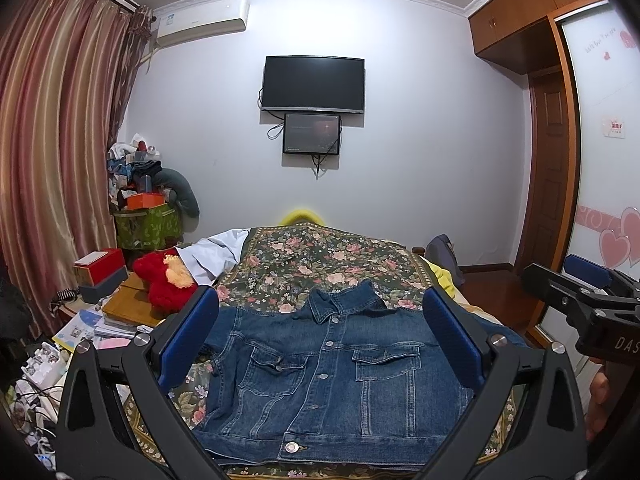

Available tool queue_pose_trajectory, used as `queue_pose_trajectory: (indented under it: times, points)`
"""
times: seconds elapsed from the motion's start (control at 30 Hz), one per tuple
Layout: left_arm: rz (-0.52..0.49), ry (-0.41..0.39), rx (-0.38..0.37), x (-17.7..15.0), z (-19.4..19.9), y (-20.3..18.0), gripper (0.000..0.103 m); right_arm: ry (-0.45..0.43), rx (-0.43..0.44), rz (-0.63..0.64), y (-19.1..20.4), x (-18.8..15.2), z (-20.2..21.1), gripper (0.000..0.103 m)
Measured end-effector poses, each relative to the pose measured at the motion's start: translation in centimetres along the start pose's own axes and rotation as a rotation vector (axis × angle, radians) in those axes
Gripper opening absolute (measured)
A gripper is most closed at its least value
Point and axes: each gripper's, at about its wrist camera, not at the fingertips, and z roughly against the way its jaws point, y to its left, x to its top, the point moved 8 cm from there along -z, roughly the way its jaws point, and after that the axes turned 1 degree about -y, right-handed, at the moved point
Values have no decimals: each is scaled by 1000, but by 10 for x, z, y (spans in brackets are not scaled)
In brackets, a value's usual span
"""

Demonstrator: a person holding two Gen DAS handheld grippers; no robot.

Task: Fold large clothes
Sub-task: 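Grasp the denim jacket's sleeve cuff with the left gripper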

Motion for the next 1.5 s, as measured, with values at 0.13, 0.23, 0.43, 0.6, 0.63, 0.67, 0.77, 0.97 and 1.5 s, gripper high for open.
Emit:
queue_pose_trajectory:
  times: [0.13, 0.23, 0.43, 0.6, 0.63, 0.67, 0.77, 0.97, 1.5]
  points:
    - [2, -7, 1, 1, 1, 2, 103, 1, 2, 2, 0, -1, -1, 103]
    - [3, -11, 4, 1, 2, 4, 103, 2, 4, 7, 1, -3, -4, 103]
    - [16, -24, 17, 4, -1, 9, 103, 10, 2, 9, 0, -5, -9, 103]
    - [43, -11, 41, 2, -11, 23, 103, 36, 13, 18, 3, -5, -22, 103]
    - [50, 0, 52, 0, -17, 30, 103, 40, 16, 21, 5, -6, -25, 103]
    - [57, 11, 61, -1, -22, 35, 103, 48, 21, 24, 6, -7, -30, 103]
    - [67, 38, 88, -7, -38, 52, 103, 64, 23, 29, 11, -8, -49, 103]
    - [97, 111, 194, -27, -81, 107, 103, 114, 10, 61, 20, -13, -100, 103]
    - [386, 547, 411, -169, -216, 284, 103, 453, 35, 130, 39, -88, -319, 103]
